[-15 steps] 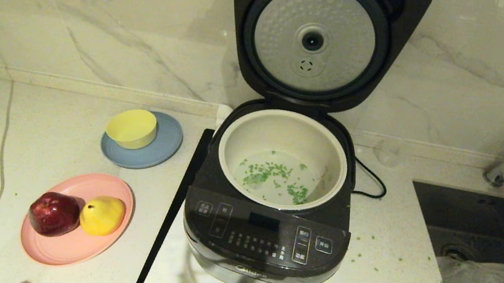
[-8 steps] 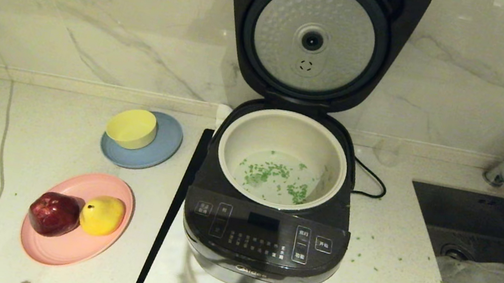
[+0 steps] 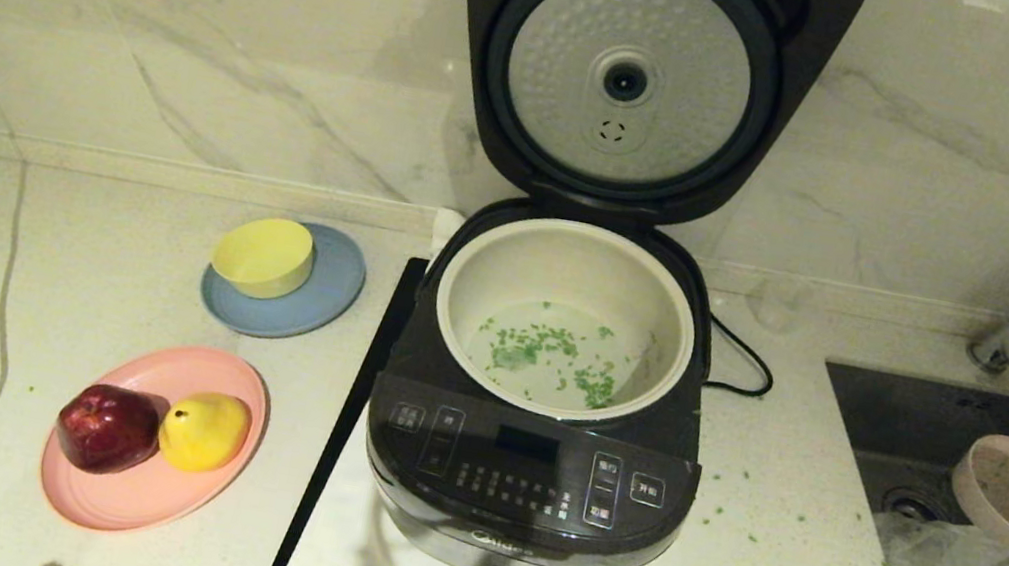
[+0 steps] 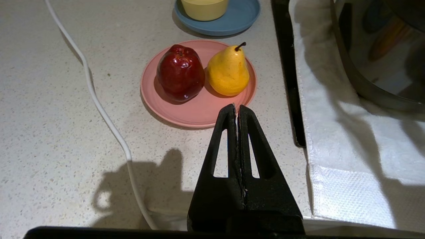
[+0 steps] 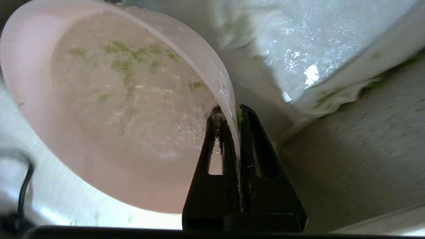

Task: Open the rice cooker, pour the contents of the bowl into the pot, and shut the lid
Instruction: Fill a bowl with water from the tap, then pour the water from the bowl into the rice cooker

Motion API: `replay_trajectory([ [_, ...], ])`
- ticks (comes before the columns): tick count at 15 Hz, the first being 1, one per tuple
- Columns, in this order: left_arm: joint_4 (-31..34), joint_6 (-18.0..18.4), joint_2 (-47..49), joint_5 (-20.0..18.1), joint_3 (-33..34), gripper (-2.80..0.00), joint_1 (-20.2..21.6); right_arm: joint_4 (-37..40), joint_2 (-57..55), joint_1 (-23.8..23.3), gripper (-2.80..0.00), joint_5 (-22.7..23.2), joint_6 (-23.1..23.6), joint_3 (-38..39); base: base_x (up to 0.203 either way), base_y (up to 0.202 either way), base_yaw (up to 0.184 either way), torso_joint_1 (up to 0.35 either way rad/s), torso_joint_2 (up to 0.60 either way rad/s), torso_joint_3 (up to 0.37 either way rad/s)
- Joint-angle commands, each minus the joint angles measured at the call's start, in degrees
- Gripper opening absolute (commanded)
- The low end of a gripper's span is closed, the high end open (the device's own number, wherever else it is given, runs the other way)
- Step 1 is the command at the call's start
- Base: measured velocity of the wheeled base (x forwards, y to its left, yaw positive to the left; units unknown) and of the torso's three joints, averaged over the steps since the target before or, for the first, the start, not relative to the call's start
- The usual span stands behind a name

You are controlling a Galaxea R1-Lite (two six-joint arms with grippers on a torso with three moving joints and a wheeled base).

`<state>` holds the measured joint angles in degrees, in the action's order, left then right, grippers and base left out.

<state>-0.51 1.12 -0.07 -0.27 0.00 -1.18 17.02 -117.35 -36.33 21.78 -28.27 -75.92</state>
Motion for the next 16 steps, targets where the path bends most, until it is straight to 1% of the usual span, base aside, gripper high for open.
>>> replay_trajectory([
  [1,-0.02,0.02,-0.01,0.00,0.53,-2.80,0.04,0.65,4.84,4.03,-2.80,-0.12,-0.28,0.95,0.000,0.000,0.000,0.000,0.00,0.000],
  [6,-0.02,0.02,-0.01,0.00,0.53,-2.80,-0.04,4.92,9.75,12.42,-2.80,-0.25,-0.44,0.95,0.000,0.000,0.000,0.000,0.00,0.000],
  [12,-0.02,0.02,-0.01,0.00,0.53,-2.80,-0.05,9.63,14.37,19.71,-2.80,-0.27,-0.55,0.08,0.000,0.000,0.000,0.000,0.00,0.000],
  [16,-0.02,0.02,-0.01,0.00,0.53,-2.80,-0.05,12.02,16.52,25.32,-2.80,-2.22,-0.64,-0.04,0.000,0.000,0.000,0.000,0.00,0.000],
])
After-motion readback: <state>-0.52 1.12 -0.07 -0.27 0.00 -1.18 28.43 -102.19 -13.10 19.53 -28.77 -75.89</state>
